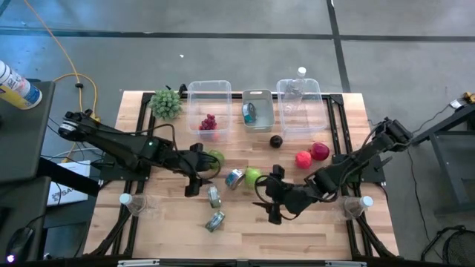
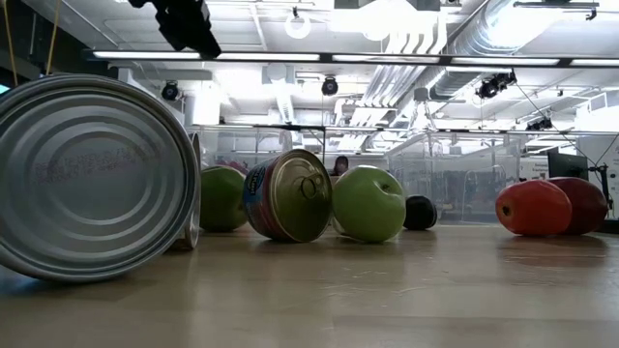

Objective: Pick & Place Food Item
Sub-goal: Put the green tuna can into the gray bin

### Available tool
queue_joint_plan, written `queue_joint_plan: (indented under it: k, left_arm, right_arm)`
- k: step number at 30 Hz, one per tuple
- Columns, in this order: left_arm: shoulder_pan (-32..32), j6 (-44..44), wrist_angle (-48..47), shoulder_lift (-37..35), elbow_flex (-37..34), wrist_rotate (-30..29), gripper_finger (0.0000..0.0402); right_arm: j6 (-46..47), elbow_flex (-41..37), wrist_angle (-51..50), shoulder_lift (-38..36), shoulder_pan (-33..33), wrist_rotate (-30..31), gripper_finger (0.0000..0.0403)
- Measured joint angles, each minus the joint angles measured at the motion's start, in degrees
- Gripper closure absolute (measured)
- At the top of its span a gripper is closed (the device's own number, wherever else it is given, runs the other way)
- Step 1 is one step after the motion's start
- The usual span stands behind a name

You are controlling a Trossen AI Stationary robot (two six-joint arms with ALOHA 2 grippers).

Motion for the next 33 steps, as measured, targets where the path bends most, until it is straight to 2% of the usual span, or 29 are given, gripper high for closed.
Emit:
queue_joint_plan:
  k: [6,9,12,19,33]
  left_arm:
    - [0.0,-0.4,0.2,0.0,0.0,0.0,0.0150]
    - [0.0,-1.7,0.2,0.0,0.0,0.0,0.0150]
    - [0.0,-3.7,0.2,0.0,0.0,2.3,0.0150]
    - [0.0,-3.2,0.2,0.0,0.0,3.7,0.0150]
    - [-0.1,-0.4,0.2,0.2,-0.1,3.7,0.0150]
  right_arm:
    - [8.3,0.0,-8.9,0.0,-2.5,-0.3,0.0124]
    - [10.0,0.0,-8.7,0.0,-5.0,1.2,0.0124]
    - [12.1,0.0,-8.1,0.7,-8.3,-0.2,0.0124]
    - [10.4,0.0,-7.8,1.7,-13.1,-1.0,0.0124]
    - [3.8,0.0,-4.4,4.7,-14.9,-2.7,0.0124]
